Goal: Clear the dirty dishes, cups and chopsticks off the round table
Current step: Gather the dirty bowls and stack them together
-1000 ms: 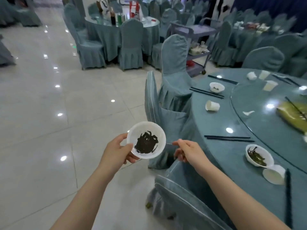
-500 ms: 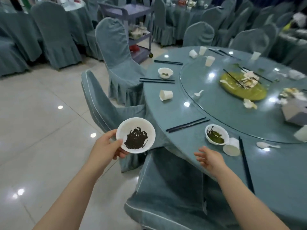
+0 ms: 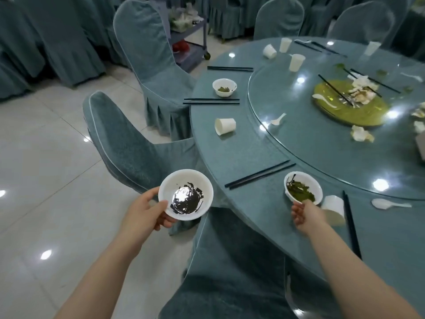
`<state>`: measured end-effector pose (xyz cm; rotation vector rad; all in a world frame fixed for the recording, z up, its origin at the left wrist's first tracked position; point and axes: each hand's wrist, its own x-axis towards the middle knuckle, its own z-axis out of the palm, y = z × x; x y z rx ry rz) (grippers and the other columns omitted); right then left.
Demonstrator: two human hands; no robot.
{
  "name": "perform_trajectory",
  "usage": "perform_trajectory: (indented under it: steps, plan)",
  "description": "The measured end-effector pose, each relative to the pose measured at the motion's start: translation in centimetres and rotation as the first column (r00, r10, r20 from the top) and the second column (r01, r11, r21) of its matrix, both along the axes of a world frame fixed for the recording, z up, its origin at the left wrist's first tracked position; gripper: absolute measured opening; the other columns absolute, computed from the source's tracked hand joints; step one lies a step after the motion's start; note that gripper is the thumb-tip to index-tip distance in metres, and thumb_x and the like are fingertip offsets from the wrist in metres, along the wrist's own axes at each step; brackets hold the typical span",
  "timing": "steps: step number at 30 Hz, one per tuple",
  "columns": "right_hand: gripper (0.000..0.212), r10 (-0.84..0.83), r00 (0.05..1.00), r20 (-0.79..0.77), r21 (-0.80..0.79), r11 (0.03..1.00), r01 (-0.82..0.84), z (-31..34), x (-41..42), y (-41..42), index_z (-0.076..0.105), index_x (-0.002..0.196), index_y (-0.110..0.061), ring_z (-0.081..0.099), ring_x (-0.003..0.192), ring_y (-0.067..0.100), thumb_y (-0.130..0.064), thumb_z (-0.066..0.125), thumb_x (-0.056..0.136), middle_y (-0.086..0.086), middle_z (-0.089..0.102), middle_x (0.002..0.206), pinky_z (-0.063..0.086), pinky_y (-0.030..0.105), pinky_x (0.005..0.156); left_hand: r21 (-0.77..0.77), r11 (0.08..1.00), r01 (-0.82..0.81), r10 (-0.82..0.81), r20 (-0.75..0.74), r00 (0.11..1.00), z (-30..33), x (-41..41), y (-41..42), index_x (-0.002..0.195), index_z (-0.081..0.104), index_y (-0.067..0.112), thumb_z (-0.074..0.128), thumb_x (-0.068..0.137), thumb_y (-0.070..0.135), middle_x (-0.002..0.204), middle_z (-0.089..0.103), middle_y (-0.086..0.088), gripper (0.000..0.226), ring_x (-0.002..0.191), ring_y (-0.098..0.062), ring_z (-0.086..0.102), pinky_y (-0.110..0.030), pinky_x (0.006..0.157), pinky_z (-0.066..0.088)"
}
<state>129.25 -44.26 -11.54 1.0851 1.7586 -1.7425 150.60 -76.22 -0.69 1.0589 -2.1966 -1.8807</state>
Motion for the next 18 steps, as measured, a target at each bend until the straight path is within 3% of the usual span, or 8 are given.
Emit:
perform_trajectory:
  steps: [5,10,18]
  plan:
    - [0.025,0.069,0.994,-0.089,-0.034,0.997,-0.073,1.9,2.4,-3.4,0.059,0.078,-0.007,0.043,0.046,0.013,-0.019,0.043,0.093,0.002,0.05,0.056,0.029,0.021,0.041,0.032,0.999,-0.028,0.028,0.0,1.0,-0.7,0.7,-2.0,0.109,0.057,0.03,0.049,0.092,0.008,0.065,0.071,-0.015,0.029,0.049,-0.015,0.062,-0.026,0.048,0.039]
    - [0.023,0.211,0.957,-0.198,-0.035,0.974,-0.223,6.9,7.0,-10.4,0.057,0.072,-0.008,0.039,0.047,0.013,-0.018,0.047,0.09,0.0,0.045,0.046,0.03,0.025,0.048,0.047,0.999,-0.025,0.026,-0.026,0.999,-0.8,2.6,-4.8,0.113,0.056,0.027,0.049,0.092,0.008,0.065,0.071,-0.014,0.03,0.048,-0.013,0.061,-0.023,0.046,0.04]
    - [0.027,0.405,0.842,-0.357,-0.002,0.901,-0.434,14.5,15.9,-22.0,0.054,0.064,-0.01,0.036,0.038,0.008,-0.016,0.051,0.091,-0.001,0.045,0.044,0.031,0.023,0.046,0.076,0.994,0.076,-0.07,-0.078,0.995,0.3,7.1,-11.3,0.115,0.055,0.024,0.049,0.092,0.009,0.064,0.071,-0.012,0.029,0.048,-0.013,0.061,-0.017,0.042,0.04]
